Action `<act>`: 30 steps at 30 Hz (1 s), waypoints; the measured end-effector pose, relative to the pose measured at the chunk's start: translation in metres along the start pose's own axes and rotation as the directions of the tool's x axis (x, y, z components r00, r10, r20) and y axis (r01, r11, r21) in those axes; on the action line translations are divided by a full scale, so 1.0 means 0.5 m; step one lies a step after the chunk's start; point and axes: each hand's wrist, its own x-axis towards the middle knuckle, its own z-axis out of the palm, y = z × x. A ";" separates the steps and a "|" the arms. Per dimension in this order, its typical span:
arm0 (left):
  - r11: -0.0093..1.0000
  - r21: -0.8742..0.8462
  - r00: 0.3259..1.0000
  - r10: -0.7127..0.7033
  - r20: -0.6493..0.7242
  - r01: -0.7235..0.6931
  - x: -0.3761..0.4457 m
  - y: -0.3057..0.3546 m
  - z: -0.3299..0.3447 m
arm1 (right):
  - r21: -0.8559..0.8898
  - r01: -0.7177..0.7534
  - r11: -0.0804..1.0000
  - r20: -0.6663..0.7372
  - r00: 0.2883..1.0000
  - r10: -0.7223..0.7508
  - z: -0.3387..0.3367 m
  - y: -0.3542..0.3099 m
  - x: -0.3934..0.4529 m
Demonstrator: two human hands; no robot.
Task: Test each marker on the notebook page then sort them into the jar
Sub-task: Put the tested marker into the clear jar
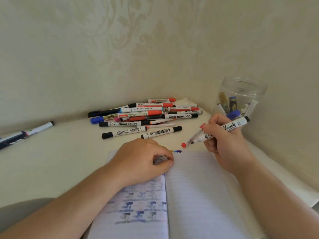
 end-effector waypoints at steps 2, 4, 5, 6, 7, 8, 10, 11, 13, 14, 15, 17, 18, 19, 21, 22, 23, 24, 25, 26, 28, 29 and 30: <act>1.000 0.013 1.000 0.015 -0.008 -0.014 0.000 -0.006 0.004 | -0.141 0.019 0.990 0.015 1.000 -0.017 0.009 -0.001 -0.009; 1.000 0.019 1.000 0.020 -0.018 -0.020 0.000 -0.008 0.006 | -0.301 0.057 0.952 0.078 0.996 -0.035 0.018 -0.003 -0.017; 1.000 0.019 1.000 0.018 -0.017 -0.017 0.001 -0.008 0.007 | -0.383 0.069 0.921 0.103 0.994 -0.032 0.023 -0.003 -0.019; 1.000 0.021 1.000 0.016 -0.012 -0.016 0.002 -0.007 0.007 | -0.459 0.066 0.886 0.107 0.994 -0.019 0.026 -0.002 -0.019; 1.000 0.025 1.000 0.017 -0.006 -0.016 0.004 -0.006 0.007 | -0.517 0.048 0.855 0.088 0.996 -0.003 0.027 0.002 -0.017; 0.999 0.033 1.000 0.020 -0.001 -0.020 0.005 -0.005 0.006 | -0.557 0.021 0.830 0.059 0.998 0.014 0.026 0.005 -0.016; 0.998 0.057 1.000 0.027 0.003 -0.027 0.006 0.000 0.005 | -0.594 -0.029 0.804 0.002 0.999 0.038 0.025 0.011 -0.014; 0.998 0.063 1.000 0.026 0.006 -0.027 0.006 0.001 0.004 | -0.590 -0.049 0.806 -0.022 0.999 0.044 0.024 0.014 -0.012; 0.998 0.062 1.000 0.015 0.022 -0.017 0.007 0.003 0.002 | -0.548 -0.096 0.831 -0.073 0.995 0.067 0.022 0.019 -0.008; 0.998 0.059 0.999 0.009 0.032 -0.010 0.007 0.004 0.000 | -0.532 -0.120 0.838 -0.095 0.992 0.082 0.023 0.020 -0.006; 0.998 0.058 0.999 0.004 0.040 -0.006 0.008 0.005 -0.001 | -0.524 -0.140 0.840 -0.112 0.989 0.095 0.023 0.021 -0.004; 0.999 0.052 0.999 -0.003 0.051 0.001 0.008 0.005 -0.002 | -0.509 -0.168 0.844 -0.131 0.985 0.117 0.025 0.023 0.000; 0.999 0.046 0.998 -0.006 0.056 0.003 0.008 0.004 -0.001 | -0.501 -0.177 0.847 -0.134 0.983 0.126 0.025 0.024 0.001; 0.999 0.041 0.998 -0.007 0.062 0.005 0.008 0.004 0.000 | -0.497 -0.183 0.848 -0.136 0.982 0.132 0.025 0.026 0.002; 0.999 0.035 0.998 -0.009 0.065 0.006 0.008 0.004 0.001 | -0.498 -0.186 0.847 -0.138 0.981 0.134 0.024 0.026 0.002; 0.999 0.032 0.998 -0.008 0.064 0.006 0.008 0.004 0.001 | -0.499 -0.185 0.847 -0.138 0.981 0.134 0.025 0.026 0.002; 0.999 0.031 0.998 -0.007 0.063 0.005 0.008 0.005 0.002 | -0.500 -0.184 0.846 -0.137 0.982 0.133 0.025 0.026 0.002; 0.999 0.035 0.998 -0.006 0.061 0.004 0.007 0.005 0.002 | -0.501 -0.184 0.845 -0.136 0.982 0.133 0.026 0.026 0.002; 0.999 0.038 0.998 -0.006 0.057 0.004 0.007 0.005 0.002 | -0.508 -0.184 0.842 -0.134 0.982 0.135 0.026 0.026 0.002; 0.999 0.040 0.999 -0.007 0.053 0.005 0.007 0.004 0.003 | -0.520 -0.185 0.834 -0.131 0.982 0.136 0.027 0.025 0.002; 0.999 0.039 0.999 -0.007 0.048 0.005 0.007 0.004 0.003 | -0.550 -0.181 0.815 -0.127 0.983 0.132 0.029 0.024 0.000; 0.999 0.037 0.999 -0.007 0.047 0.005 0.006 0.004 0.002 | -0.559 -0.178 0.810 -0.127 0.984 0.129 0.030 0.024 -0.001; 0.999 0.034 0.999 -0.007 0.047 0.005 0.006 0.005 0.002 | -0.564 -0.179 0.806 -0.130 0.983 0.128 0.030 0.023 -0.003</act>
